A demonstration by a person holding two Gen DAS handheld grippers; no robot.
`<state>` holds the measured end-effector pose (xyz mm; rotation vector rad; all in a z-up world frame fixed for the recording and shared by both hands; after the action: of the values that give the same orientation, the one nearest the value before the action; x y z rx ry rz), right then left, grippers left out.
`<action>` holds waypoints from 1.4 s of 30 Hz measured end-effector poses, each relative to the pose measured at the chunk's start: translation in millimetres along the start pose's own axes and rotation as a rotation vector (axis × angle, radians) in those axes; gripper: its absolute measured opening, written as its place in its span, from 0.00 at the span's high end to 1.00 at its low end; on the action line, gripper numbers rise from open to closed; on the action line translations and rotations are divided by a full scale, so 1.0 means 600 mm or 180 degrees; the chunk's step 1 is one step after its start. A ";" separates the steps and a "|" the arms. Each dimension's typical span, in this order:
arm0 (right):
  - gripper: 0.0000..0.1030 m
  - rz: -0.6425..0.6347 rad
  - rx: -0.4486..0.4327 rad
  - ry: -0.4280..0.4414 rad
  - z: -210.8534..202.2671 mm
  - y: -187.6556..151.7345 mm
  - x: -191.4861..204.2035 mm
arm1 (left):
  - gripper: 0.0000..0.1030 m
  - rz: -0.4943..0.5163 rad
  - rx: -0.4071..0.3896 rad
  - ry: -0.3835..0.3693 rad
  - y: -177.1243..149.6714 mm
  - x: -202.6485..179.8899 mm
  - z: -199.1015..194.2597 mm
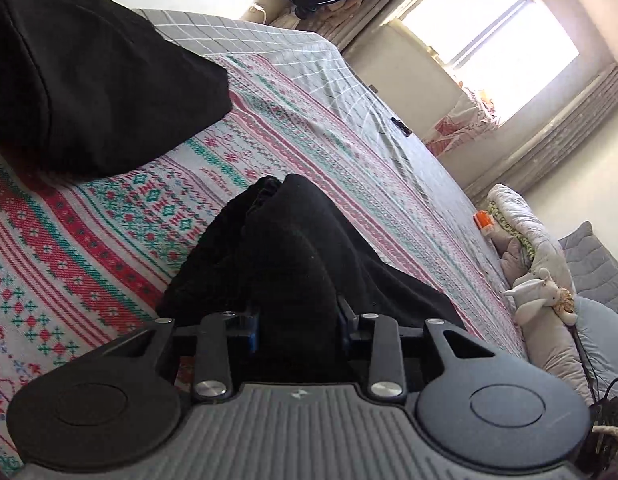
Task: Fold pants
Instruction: 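Lower the folded sweatpants onto the bed and open both grippers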
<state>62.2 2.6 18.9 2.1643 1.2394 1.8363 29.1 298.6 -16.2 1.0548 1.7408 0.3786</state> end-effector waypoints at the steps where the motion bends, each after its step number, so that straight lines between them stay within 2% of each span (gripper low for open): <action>1: 0.91 -0.0060 -0.0112 0.0014 -0.016 0.023 0.005 | 0.58 -0.0013 0.0023 -0.0135 -0.009 -0.019 0.003; 4: 0.91 -0.0300 -0.0420 -0.0027 -0.061 0.090 0.009 | 0.57 0.0131 -0.0011 -0.0481 -0.046 -0.091 0.024; 6: 0.91 -0.0459 -0.0571 -0.0182 -0.088 0.140 -0.006 | 0.56 0.0260 0.0039 -0.0536 -0.075 -0.133 0.048; 8: 0.88 -0.0600 -0.0574 -0.0407 -0.102 0.177 -0.027 | 0.45 0.0538 0.0194 -0.0322 -0.106 -0.167 0.078; 10: 0.85 -0.0714 -0.0506 -0.0789 -0.109 0.199 -0.054 | 0.36 0.0914 0.0299 -0.0062 -0.135 -0.196 0.105; 11: 0.77 -0.0841 -0.0486 -0.0991 -0.116 0.203 -0.066 | 0.28 0.1058 0.0300 0.0032 -0.142 -0.207 0.107; 12: 0.70 -0.0932 -0.0481 -0.1119 -0.125 0.205 -0.071 | 0.25 0.1251 0.0292 0.0182 -0.149 -0.223 0.109; 13: 0.54 -0.1013 -0.0491 -0.1213 -0.140 0.206 -0.074 | 0.23 0.1382 0.0255 0.0272 -0.152 -0.233 0.106; 14: 0.42 -0.1093 -0.0519 -0.1241 -0.155 0.204 -0.073 | 0.18 0.1477 0.0225 0.0333 -0.152 -0.242 0.100; 17: 0.35 -0.1407 -0.0479 -0.1267 -0.198 0.191 -0.049 | 0.06 0.1632 0.0136 0.0462 -0.152 -0.255 0.069; 18: 0.34 -0.1515 -0.0456 -0.1306 -0.208 0.185 -0.039 | 0.05 0.1685 0.0128 0.0510 -0.154 -0.260 0.061; 20: 0.25 -0.1752 -0.0419 -0.1377 -0.221 0.165 -0.018 | 0.01 0.1777 0.0124 0.0590 -0.159 -0.273 0.043; 23: 0.16 -0.1897 -0.0393 -0.1451 -0.240 0.130 0.001 | 0.00 0.1867 0.0169 0.0665 -0.172 -0.292 0.022; 27: 0.12 -0.1816 -0.0291 -0.1529 -0.257 0.088 0.005 | 0.00 0.2037 0.0155 0.0704 -0.191 -0.317 -0.003; 29: 0.05 -0.1795 -0.0233 -0.1591 -0.263 0.073 0.003 | 0.00 0.2067 0.0182 0.0757 -0.201 -0.318 -0.008; 36: 0.05 -0.1949 -0.0161 -0.1730 -0.254 0.051 0.003 | 0.00 0.2221 0.0291 0.0825 -0.225 -0.312 -0.011; 42: 0.05 -0.1991 -0.0028 -0.1767 -0.238 0.037 -0.006 | 0.00 0.2208 0.0451 0.0799 -0.237 -0.303 -0.005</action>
<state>-46.9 -78.0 69.6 1.7863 1.5025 0.9195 -23.5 74.2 -1.6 1.7722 1.5845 0.8558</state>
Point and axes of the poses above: each gripper's, at about its wrist camera, not at the fingertips, and z roughly the way its jaws point, x to its left, y to its top, the point moved 1 cm from there along z, roughly the way its jaws point, and after that the axes turned 13 degrees about -x, right-handed, at the moved point
